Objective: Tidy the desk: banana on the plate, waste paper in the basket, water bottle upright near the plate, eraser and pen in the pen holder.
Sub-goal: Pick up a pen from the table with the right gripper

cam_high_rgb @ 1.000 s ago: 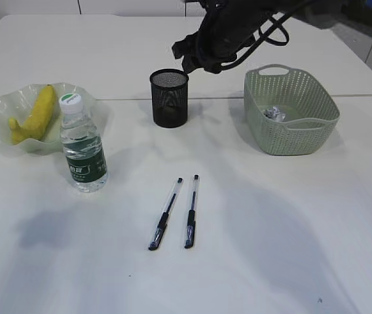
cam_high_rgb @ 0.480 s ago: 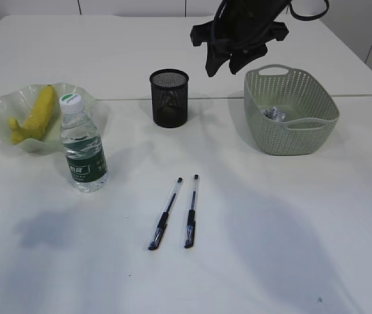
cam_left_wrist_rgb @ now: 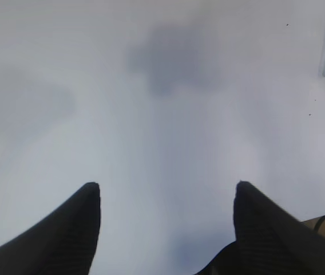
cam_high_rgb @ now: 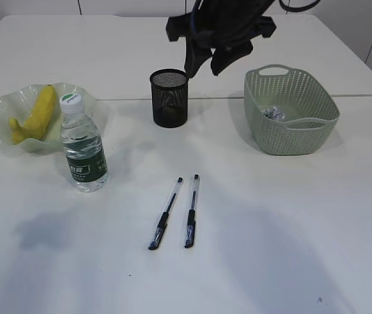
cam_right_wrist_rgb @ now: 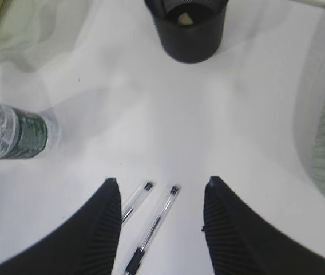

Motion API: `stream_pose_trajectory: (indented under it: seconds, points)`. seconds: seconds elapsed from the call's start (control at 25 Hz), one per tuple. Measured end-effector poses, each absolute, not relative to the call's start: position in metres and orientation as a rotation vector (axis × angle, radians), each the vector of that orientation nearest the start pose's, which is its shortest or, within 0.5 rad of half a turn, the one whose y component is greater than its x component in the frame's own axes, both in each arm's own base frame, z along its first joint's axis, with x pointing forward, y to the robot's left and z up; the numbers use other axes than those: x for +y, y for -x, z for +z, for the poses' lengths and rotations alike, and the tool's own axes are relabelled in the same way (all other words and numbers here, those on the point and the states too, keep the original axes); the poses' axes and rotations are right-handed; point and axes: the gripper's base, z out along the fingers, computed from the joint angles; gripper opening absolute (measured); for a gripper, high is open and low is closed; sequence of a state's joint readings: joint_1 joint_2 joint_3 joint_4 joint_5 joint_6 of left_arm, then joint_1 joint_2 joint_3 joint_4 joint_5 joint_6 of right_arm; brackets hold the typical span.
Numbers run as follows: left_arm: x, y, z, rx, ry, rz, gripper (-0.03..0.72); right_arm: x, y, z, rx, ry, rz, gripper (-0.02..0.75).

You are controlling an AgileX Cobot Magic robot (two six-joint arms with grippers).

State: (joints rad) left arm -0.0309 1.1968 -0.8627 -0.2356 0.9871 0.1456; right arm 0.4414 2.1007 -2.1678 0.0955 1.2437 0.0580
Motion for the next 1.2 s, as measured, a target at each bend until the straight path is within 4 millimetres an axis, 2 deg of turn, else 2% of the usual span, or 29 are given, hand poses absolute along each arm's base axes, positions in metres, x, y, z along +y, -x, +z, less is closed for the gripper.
stream_pose_trajectory:
  seconds: [0.16,0.44,0.6,0.72,1.0,1.2]
  points:
    - [-0.025,-0.210,0.276,2.796,-0.113,-0.284,0.514,0.212,-0.395,0.302,2.746,0.550,0.275,0.347]
    - [-0.025,-0.209,0.276,2.800,-0.109,-0.296,0.513,0.200,-0.363,0.255,2.961,0.565,0.243,0.347]
    - [-0.025,-0.209,0.276,2.800,-0.108,-0.299,0.513,0.194,-0.341,0.220,3.118,0.492,0.210,0.347]
    - [-0.026,-0.209,0.276,2.801,-0.106,-0.305,0.513,0.199,-0.326,0.201,3.193,0.434,0.186,0.347]
    - [-0.026,-0.209,0.276,2.800,-0.103,-0.314,0.513,0.240,-0.315,0.198,3.064,0.284,0.308,0.347]
    - [-0.027,-0.209,0.276,2.799,-0.100,-0.319,0.513,0.244,-0.320,0.199,3.012,0.076,0.331,0.347]
